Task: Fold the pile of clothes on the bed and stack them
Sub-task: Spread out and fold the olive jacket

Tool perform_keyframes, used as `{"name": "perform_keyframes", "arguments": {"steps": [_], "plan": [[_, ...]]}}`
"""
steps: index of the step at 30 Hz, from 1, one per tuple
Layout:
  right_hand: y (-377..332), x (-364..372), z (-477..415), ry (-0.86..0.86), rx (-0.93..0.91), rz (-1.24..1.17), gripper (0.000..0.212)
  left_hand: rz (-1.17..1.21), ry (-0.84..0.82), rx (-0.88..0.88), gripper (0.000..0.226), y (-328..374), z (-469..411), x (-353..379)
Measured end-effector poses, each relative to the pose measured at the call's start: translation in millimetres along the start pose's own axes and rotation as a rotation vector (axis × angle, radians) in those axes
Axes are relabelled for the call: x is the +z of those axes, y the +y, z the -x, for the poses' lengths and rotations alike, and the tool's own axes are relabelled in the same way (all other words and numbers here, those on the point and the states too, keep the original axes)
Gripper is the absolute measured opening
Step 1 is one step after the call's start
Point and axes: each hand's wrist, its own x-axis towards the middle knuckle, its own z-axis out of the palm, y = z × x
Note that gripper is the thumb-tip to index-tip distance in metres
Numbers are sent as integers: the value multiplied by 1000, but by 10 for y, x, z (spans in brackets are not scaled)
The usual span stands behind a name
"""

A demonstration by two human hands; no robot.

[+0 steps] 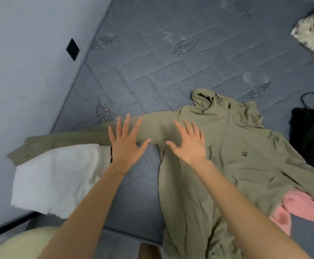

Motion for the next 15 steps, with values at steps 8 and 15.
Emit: {"name": "perform_keyframes", "arguments": {"steps": [8, 15], "plan": [[1163, 61, 1092, -42, 59, -22, 81, -8, -117, 20, 75, 974, 1032, 594], [1718, 262, 1828, -108, 122, -71, 83, 18, -253, 31, 75, 1398, 1650, 864]]}}
